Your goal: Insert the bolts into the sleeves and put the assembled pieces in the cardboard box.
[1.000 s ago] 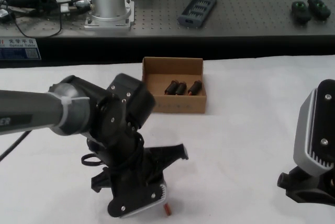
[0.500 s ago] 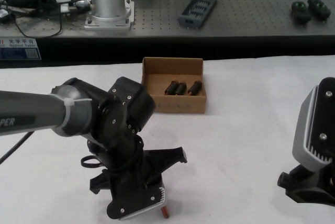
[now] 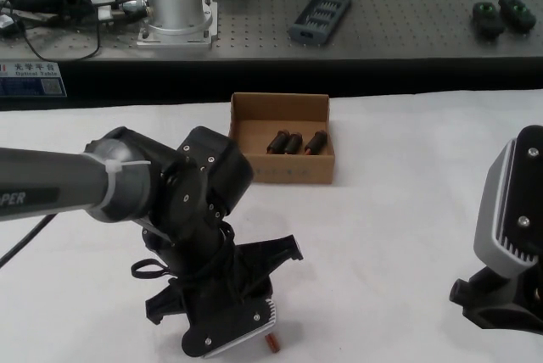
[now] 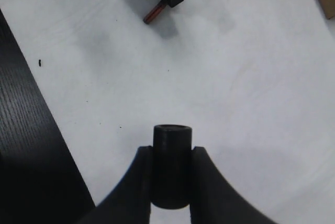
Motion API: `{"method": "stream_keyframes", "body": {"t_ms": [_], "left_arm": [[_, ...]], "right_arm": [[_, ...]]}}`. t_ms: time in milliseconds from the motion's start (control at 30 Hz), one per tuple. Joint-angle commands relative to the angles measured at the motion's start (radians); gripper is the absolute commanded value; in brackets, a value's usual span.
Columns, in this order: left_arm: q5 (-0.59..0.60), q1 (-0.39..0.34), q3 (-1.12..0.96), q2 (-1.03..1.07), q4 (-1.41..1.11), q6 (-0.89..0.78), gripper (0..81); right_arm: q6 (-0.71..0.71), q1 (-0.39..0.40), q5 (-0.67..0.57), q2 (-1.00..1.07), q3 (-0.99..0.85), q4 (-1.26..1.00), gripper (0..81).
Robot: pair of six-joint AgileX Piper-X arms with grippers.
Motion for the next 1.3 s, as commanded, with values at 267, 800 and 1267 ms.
{"method": "stream_keyframes", "body": {"t_ms": [267, 800, 1267], "left_arm": [[0.009, -0.009, -0.005, -0.007, 0.008, -0.173, 33.1], [0.113, -0.009, -0.005, -0.328, 0.020, -1.831, 33.1], [-0.232, -0.009, 0.116, -0.322, 0.089, -3.158, 29.3]], "right_arm": [[0.001, -0.004, -0.014, -0.008, -0.002, -0.034, 2.0], [0.107, -0.004, -0.014, -0.008, -0.002, -0.030, 2.0], [0.144, -0.004, -0.011, -0.008, -0.002, 0.031, 2.0]]}}
